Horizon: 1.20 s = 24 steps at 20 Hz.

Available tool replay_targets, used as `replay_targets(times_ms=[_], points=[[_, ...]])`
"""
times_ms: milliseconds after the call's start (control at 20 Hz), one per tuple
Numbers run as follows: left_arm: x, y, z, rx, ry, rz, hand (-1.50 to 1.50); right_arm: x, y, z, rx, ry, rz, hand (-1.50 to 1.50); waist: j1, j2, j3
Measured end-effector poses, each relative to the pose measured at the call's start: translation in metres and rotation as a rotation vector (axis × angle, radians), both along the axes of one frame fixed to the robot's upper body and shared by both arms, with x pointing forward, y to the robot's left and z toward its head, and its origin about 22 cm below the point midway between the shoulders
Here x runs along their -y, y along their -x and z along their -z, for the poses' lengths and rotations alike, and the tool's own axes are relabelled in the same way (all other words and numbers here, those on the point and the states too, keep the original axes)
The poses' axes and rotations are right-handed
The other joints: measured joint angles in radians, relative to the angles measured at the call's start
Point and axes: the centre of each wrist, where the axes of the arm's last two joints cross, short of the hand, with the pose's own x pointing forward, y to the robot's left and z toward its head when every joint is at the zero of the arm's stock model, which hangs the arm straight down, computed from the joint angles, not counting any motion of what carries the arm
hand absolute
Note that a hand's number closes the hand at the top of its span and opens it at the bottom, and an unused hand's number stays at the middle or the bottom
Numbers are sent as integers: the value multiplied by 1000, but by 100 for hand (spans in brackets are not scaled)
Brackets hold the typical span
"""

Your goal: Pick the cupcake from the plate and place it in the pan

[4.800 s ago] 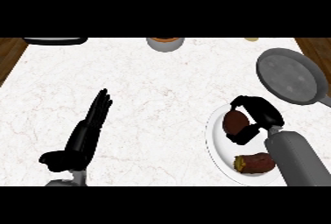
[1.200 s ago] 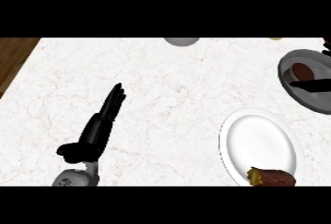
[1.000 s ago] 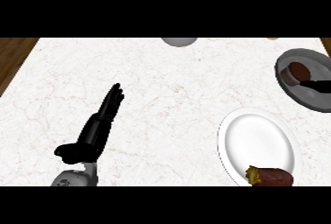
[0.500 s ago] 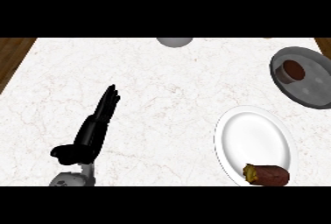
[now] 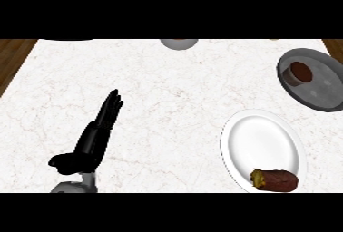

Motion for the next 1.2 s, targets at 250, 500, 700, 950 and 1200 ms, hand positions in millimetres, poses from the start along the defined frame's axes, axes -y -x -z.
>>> replay_targets(times_ms=[250, 500, 700, 950, 1200], points=[[3, 0, 1, -8, 3, -6, 0, 5, 11, 6, -3, 39, 2, -150, -6, -2, 0], [4, 0, 1, -10, -1, -7, 0, 9, 18, 9, -21, 70, 0, -150, -5, -2, 0], [1, -1, 1, -3, -2, -5, 0, 11, 23, 11, -21, 97, 9, -150, -3, -1, 0], [3, -2, 2, -4, -2, -3, 0, 13, 26, 11, -27, 127, 11, -150, -2, -1, 0], [6, -3, 5, -6, -4, -1, 0, 14, 27, 10, -11, 175, 13, -150, -4, -2, 0]])
